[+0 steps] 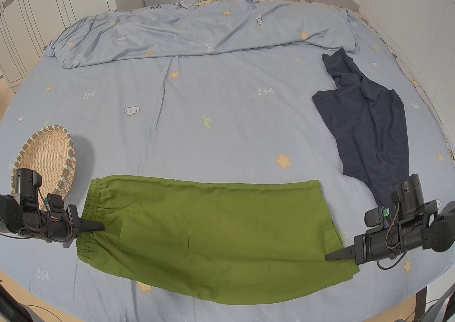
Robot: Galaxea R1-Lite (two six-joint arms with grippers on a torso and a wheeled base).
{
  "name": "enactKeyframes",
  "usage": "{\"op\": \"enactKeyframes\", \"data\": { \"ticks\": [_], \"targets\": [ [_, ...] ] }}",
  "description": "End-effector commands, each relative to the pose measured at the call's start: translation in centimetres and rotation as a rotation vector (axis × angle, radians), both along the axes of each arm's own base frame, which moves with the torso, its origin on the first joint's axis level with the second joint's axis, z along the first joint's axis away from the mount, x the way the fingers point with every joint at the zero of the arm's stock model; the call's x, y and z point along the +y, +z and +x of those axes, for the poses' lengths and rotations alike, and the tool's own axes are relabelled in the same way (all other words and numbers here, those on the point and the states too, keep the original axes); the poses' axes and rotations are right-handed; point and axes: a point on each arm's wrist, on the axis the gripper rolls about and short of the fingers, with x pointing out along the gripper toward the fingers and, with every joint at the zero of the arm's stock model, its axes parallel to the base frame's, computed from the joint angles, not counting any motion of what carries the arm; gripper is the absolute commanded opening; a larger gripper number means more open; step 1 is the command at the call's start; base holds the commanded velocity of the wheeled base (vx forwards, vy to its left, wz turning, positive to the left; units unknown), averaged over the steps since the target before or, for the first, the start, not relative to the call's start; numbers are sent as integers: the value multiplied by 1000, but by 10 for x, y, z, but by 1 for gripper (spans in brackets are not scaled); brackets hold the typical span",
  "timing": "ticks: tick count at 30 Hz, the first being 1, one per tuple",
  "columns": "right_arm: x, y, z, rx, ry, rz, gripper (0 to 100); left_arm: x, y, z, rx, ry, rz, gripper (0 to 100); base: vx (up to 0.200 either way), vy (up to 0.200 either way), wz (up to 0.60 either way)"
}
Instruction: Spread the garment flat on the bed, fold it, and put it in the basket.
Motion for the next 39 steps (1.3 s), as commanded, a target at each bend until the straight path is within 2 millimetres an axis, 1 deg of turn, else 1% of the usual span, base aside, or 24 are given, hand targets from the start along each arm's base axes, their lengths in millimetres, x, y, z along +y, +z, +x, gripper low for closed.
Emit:
{"op": "enactKeyframes", "data": {
  "ticks": [1, 3, 9, 10, 16, 19, 20, 21, 22, 23, 24, 25, 26, 28, 29, 30, 31, 33, 36, 38, 39],
  "targets": [
    [0, -8, -14, 28, 13, -4, 0, 2, -2, -16, 3, 10, 8, 0, 0, 0, 0],
    [0, -10, -13, 37, 14, -8, 0, 5, -2, -16, -3, 13, 16, 0, 0, 0, 0],
    [0, -11, -14, 40, 13, -10, 0, 6, -3, -16, -7, 7, 25, 0, 0, 0, 0],
    [-1, -12, -15, 45, 14, -10, 100, 6, -3, -16, -7, 7, 25, 0, 0, 0, 0],
    [-2, -12, -15, 47, 8, -11, 100, 5, -3, -17, -7, 4, 25, 0, 0, 0, 0],
    [-2, -6, -11, 15, -3, 0, 100, 4, -2, -17, -10, 3, 26, 0, 0, 0, 0],
    [-4, 4, -4, -53, -21, 21, 100, 4, -2, -17, -12, 4, 30, 0, 0, 0, 0],
    [-4, 4, -4, -53, -21, 21, 100, 4, -2, -17, -12, 4, 30, 0, 0, 0, 0],
    [-9, 25, 6, -155, -64, 59, 100, 3, 2, -17, -29, 3, 45, 0, 0, 0, 0],
    [-11, 38, 9, -201, -88, 80, 100, 3, 7, -18, -50, 3, 53, 0, 0, 0, 0],
    [-14, 56, 14, -269, -114, 109, 100, 1, 20, -21, -92, 7, 64, 0, 0, 0, 0],
    [-16, 69, 16, -326, -122, 126, 100, -1, 32, -24, -121, 9, 73, 0, 0, 0, 0],
    [-16, 79, 17, -369, -126, 137, 100, -3, 44, -30, -137, 7, 79, 0, 0, 0, 0],
    [-19, 99, 17, -452, -137, 156, 100, -8, 80, -42, -172, 3, 97, 0, 0, 0, 0],
    [-19, 99, 17, -452, -137, 156, 100, -8, 80, -42, -172, 3, 97, 0, 0, 0, 0],
    [-24, 112, 15, -501, -159, 165, 100, -10, 109, -51, -183, 2, 109, 0, 0, 0, 0],
    [-27, 116, 13, -516, -168, 168, 100, -10, 122, -54, -185, 0, 122, 0, 0, 0, 0],
    [-28, 117, 12, -514, -176, 166, 100, -9, 131, -55, -196, -19, 153, 0, 0, 0, 0],
    [-30, 115, 11, -503, -190, 154, 100, 2, 128, -60, -220, -28, 245, 0, 0, 0, 0],
    [-30, 115, 11, -508, -193, 152, 100, 10, 126, -64, -213, -4, 273, 0, 0, 0, 0],
    [-30, 115, 11, -508, -193, 152, 100, 10, 126, -64, -213, -4, 273, 0, 0, 0, 0]
  ]
}}
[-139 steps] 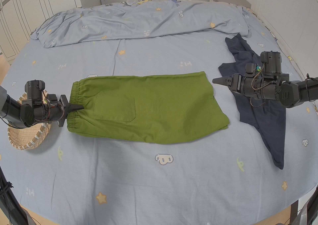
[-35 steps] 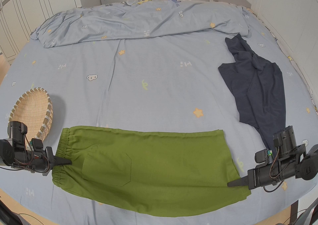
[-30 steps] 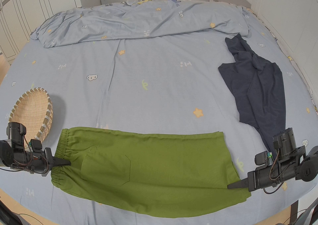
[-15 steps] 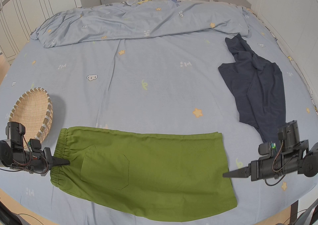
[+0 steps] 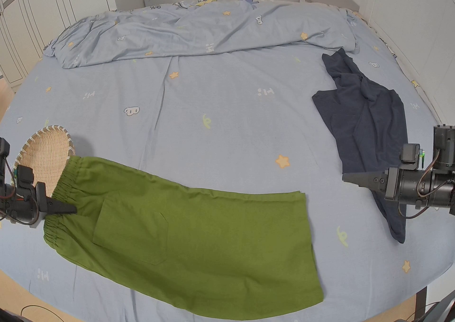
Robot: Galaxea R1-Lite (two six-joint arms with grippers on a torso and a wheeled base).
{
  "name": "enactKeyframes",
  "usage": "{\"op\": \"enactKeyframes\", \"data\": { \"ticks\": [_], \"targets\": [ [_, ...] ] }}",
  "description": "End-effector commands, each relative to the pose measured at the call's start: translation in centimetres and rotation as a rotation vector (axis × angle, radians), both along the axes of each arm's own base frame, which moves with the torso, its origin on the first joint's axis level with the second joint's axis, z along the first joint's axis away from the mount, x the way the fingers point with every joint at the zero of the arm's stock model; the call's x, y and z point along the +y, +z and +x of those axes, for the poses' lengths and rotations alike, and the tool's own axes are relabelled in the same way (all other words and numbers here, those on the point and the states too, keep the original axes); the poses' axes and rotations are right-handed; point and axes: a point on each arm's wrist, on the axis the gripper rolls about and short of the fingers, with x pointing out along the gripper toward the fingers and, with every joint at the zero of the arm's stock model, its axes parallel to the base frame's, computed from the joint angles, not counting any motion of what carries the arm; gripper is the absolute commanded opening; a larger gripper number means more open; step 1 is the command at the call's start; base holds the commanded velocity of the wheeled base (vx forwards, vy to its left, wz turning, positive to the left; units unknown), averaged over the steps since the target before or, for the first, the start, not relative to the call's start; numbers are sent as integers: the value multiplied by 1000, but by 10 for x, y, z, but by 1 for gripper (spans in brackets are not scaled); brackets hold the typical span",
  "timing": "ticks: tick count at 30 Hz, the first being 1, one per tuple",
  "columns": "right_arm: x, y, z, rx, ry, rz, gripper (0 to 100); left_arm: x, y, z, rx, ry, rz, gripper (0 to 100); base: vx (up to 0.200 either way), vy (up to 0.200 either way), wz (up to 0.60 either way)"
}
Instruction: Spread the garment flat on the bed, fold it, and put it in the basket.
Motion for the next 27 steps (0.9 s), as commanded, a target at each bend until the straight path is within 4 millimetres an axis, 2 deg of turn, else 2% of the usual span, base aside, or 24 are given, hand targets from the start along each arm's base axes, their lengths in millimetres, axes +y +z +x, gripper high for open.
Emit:
{"op": "enactKeyframes", "data": {
  "ticks": [1, 6, 11, 13, 14, 15, 17, 18, 19, 24, 26, 27],
  "targets": [
    [-6, 27, -8, -109, -32, 18, 100, 15, 34, -23, -141, 65, 126, 0, 0, 0, 0],
    [-4, 32, -14, -127, -16, 22, 100, 6, 38, -28, -151, 34, 125, 0, 0, 0, 0],
    [-4, 31, -14, -122, -16, 22, 100, -27, 47, -36, -129, -87, 112, 0, 0, 0, 0],
    [-4, 31, -14, -122, -16, 22, 100, -45, 63, -41, -128, -100, 131, 0, 0, 0, 0],
    [-4, 31, -14, -122, -15, 22, 100, -48, 65, -41, -126, -105, 131, 0, 0, 0, 0],
    [-3, 31, -14, -119, -15, 21, 100, -64, 74, -42, -112, -122, 125, 0, 0, 0, 0],
    [-3, 31, -14, -119, -15, 21, 100, -64, 74, -42, -112, -122, 125, 0, 0, 0, 0],
    [-3, 30, -14, -113, -15, 20, 100, -98, 89, -45, -110, -153, 118, 0, 0, 0, 0],
    [-3, 30, -13, -112, -15, 20, 100, -109, 93, -48, -112, -166, 121, 0, 0, 0, 0],
    [-3, 30, -13, -113, -26, 15, 100, -162, 91, -45, -103, -196, 200, 0, 0, 0, 0],
    [-3, 29, -13, -111, -27, 14, 100, -177, 87, -39, -100, -198, 227, 0, 0, 0, 0],
    [-3, 29, -13, -111, -27, 14, 100, -177, 87, -39, -100, -198, 227, 0, 0, 0, 0]
  ]
}}
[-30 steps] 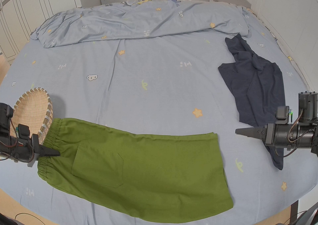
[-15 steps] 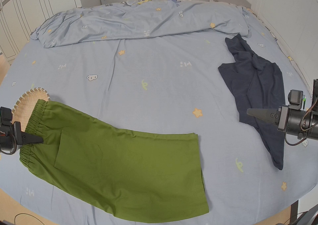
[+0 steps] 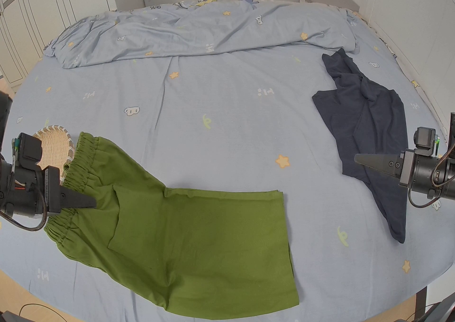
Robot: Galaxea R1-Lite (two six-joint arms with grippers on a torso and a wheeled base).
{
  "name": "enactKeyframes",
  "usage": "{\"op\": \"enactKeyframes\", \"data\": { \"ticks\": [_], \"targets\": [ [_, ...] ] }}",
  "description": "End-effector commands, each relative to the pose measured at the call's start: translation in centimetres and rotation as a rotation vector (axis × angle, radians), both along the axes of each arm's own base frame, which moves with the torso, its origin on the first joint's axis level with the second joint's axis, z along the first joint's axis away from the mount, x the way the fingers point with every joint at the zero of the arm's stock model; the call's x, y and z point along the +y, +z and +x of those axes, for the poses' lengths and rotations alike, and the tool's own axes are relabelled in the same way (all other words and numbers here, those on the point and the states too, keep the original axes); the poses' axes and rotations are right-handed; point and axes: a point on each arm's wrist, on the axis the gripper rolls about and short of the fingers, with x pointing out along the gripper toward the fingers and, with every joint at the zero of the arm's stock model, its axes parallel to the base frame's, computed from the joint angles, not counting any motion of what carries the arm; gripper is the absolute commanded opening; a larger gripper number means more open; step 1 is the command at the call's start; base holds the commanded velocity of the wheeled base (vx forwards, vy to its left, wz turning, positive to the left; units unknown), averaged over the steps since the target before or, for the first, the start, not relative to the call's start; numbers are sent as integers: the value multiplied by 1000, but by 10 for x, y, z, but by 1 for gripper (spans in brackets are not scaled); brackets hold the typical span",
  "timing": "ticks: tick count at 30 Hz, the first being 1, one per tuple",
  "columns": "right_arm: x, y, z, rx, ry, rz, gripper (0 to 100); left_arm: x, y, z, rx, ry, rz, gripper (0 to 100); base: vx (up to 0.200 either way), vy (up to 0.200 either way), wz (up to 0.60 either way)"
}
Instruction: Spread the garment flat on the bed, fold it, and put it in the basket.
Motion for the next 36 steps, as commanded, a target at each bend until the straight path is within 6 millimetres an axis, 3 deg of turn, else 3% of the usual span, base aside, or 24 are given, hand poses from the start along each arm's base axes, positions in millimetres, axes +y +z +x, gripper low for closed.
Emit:
{"op": "enactKeyframes", "data": {
  "ticks": [1, 6, 12, 15, 21, 28, 36],
  "targets": [
    [0, 0, 1, 2, -8, -4, 100, -90, 10, 0, -5, -82, 59, 0, 0, 0, 0],
    [0, 0, 1, 1, -8, -3, 100, -103, 3, 5, 25, -96, 44, 0, 0, 0, 0],
    [0, -1, 1, 7, -9, -5, 100, -140, -8, 2, 50, -172, -17, 0, 0, 0, 0],
    [0, -2, 0, 8, -7, -5, 100, -155, -19, 11, 65, -179, -4, 0, 0, 0, 0],
    [0, -2, 1, 10, -9, -6, 100, -161, -24, 12, 85, -172, -19, 0, 0, 0, 0],
    [1, -3, 1, 13, -7, -6, 100, -187, -52, 18, 154, -164, -6, 0, 0, 0, 0],
    [2, -3, 1, 14, -3, -5, 100, -204, -64, 24, 145, -122, -49, 0, 0, 0, 0]
  ]
}}
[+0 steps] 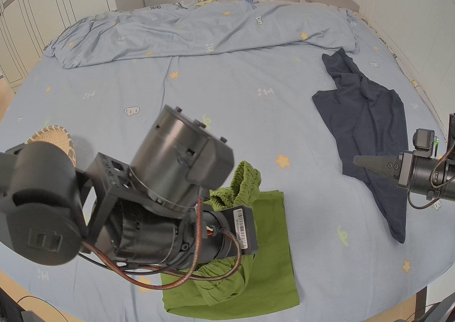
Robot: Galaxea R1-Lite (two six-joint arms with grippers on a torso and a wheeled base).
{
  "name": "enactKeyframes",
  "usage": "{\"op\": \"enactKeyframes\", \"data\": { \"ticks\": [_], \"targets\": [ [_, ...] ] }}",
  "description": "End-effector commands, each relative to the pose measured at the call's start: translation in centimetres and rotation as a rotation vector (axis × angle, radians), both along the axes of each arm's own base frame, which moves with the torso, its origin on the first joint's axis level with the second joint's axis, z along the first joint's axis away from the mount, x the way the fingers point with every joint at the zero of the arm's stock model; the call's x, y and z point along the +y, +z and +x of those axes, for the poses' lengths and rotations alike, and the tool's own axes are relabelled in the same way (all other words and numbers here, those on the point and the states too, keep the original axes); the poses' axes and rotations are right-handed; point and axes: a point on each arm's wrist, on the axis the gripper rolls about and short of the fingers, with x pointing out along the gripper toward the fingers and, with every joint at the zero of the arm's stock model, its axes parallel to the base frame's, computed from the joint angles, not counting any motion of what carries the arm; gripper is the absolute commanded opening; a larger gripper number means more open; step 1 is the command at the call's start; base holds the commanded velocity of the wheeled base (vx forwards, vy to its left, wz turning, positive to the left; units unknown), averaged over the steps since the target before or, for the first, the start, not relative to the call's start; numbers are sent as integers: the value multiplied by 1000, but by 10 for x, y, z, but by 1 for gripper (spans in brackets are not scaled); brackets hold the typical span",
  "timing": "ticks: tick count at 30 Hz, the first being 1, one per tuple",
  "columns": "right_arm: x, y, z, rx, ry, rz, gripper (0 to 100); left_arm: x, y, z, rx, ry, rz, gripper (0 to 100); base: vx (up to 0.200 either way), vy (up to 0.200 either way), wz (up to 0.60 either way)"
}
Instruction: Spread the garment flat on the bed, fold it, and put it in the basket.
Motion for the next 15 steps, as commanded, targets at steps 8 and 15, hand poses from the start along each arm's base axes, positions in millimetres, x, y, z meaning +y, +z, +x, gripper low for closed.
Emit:
{"op": "enactKeyframes", "data": {
  "ticks": [8, 15],
  "targets": [
    [1, 0, 0, 2, 7, 0, 100, -17, -19, 4, 30, 10, 24, 100, 0, 0, 0],
    [1, -1, 0, 3, 7, 0, 100, -19, -19, 5, 14, 25, -30, 100, 0, 0, 0]
  ]
}}
